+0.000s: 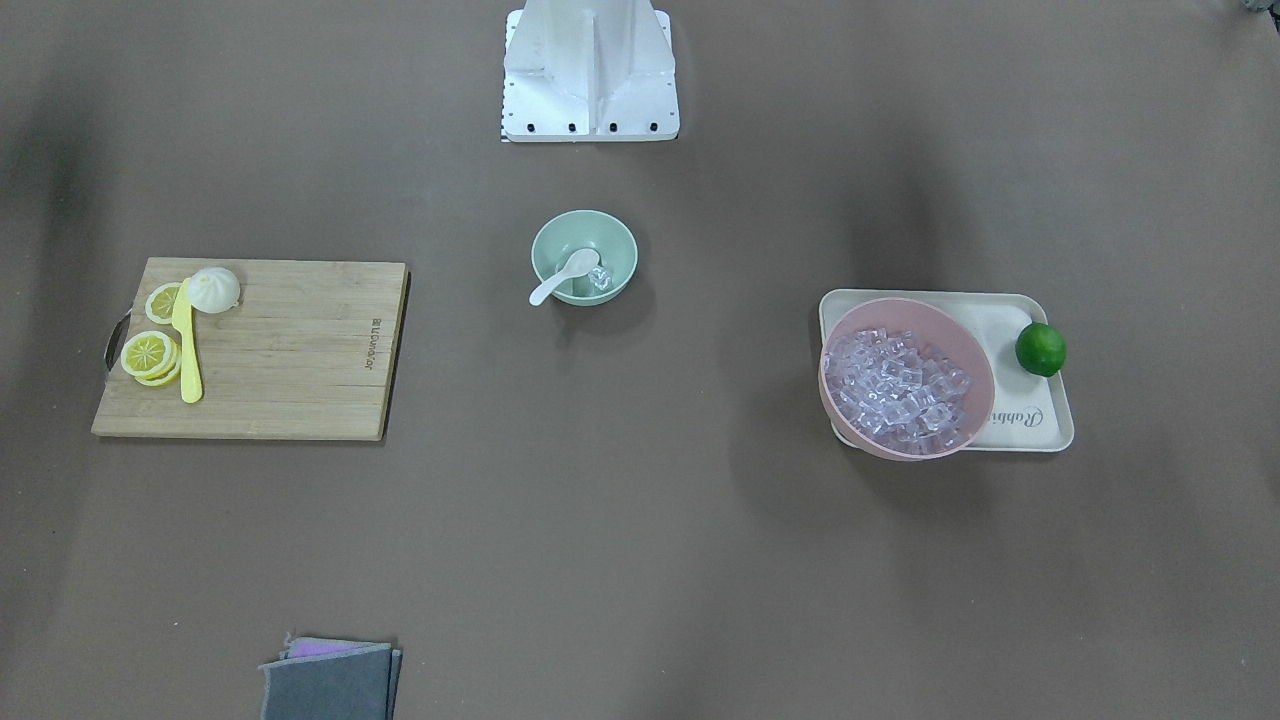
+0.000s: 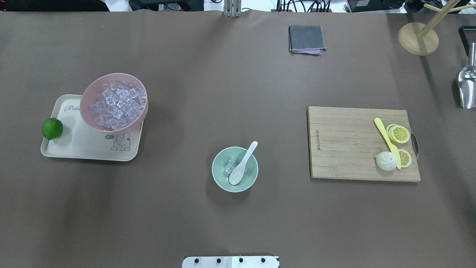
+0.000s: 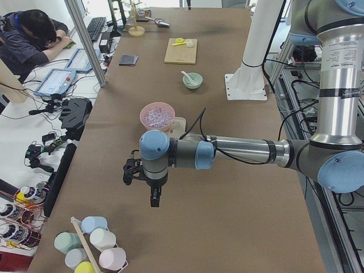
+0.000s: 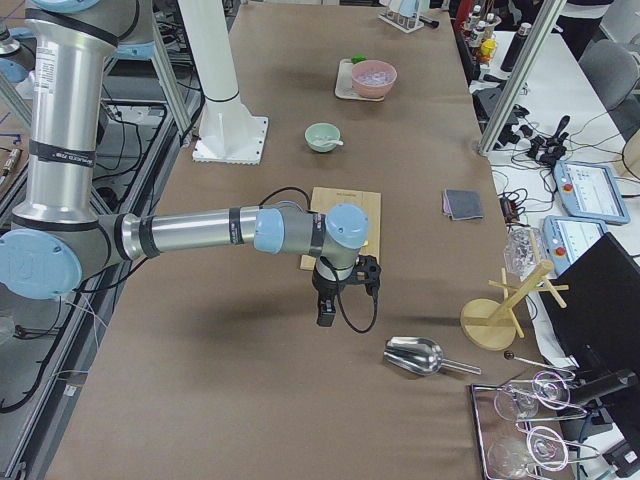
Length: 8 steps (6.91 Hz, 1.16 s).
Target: Put spoon and ice into bowl
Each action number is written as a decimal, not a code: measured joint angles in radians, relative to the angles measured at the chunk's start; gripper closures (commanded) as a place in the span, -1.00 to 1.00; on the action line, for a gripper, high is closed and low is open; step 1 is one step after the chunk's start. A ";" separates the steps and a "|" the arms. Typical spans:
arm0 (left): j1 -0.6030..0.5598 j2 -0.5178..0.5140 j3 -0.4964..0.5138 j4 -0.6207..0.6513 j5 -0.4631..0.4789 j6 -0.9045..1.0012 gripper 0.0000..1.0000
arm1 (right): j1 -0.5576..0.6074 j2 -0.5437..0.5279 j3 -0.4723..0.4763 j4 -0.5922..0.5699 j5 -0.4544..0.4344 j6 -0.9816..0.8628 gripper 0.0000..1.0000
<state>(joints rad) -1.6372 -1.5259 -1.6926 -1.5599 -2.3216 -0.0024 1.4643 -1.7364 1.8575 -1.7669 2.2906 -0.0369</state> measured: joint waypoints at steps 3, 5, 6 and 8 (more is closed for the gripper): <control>0.000 0.006 -0.013 -0.031 -0.002 0.001 -0.96 | 0.049 -0.002 0.005 0.012 -0.005 -0.010 -1.00; 0.000 0.008 -0.009 -0.040 0.001 0.001 -0.96 | 0.052 -0.003 -0.002 0.048 -0.004 -0.008 -1.00; 0.000 0.009 -0.009 -0.040 0.003 0.001 -0.96 | 0.053 -0.003 -0.003 0.055 -0.003 -0.007 -1.00; 0.000 0.014 -0.012 -0.040 0.004 0.001 -0.96 | 0.052 -0.011 -0.004 0.058 0.000 -0.008 -1.00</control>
<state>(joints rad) -1.6369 -1.5116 -1.7043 -1.6003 -2.3180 -0.0015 1.5163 -1.7470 1.8538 -1.7089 2.2910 -0.0444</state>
